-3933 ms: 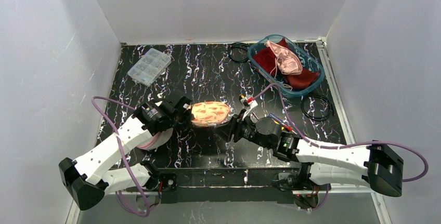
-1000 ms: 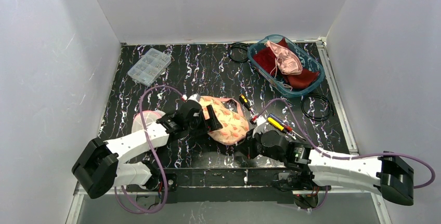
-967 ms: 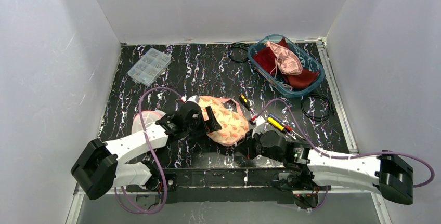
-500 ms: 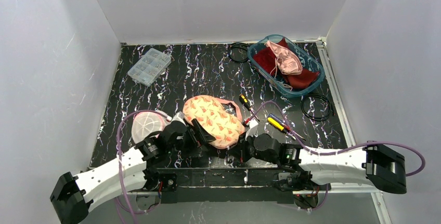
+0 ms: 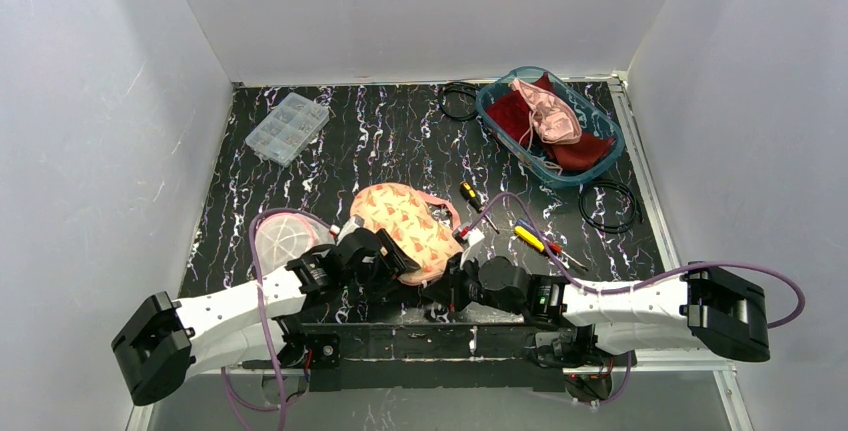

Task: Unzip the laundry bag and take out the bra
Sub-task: Unzip the laundry bag at the center of the board.

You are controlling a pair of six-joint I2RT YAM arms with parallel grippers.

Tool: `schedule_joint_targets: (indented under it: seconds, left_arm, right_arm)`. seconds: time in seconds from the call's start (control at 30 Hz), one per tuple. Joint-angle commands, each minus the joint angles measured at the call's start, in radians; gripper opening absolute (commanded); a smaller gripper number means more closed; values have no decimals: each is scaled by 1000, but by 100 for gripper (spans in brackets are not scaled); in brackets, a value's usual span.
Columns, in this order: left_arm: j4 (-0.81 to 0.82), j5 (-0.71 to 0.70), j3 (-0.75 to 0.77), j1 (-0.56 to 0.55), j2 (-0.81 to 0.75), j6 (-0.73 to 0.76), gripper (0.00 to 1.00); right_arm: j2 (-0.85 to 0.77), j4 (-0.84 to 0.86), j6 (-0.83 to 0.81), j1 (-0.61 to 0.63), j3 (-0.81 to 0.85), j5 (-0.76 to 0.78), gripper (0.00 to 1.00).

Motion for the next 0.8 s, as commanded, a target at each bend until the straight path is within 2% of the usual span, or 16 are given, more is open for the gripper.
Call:
schedule_joint_targets:
  seconds: [0.0,0.17,0.47,0.77]
  left_arm:
    - [-2,-66,36,-7,-9,-24,61]
    - [-20,-89,24,-8,-36,-40,37]
    - [-80,-130,13,-7,-93,-41,0]
    - [-84,-120,13,-7,-88,-10,0]
  right_arm:
    - [2,68,-6,17,47,3,1]
    - [5,56,-10,21,42,10,1]
    - [-23,-37,-12,28,39,73,1]
    - [-105,-217,29,30,12,188,1]
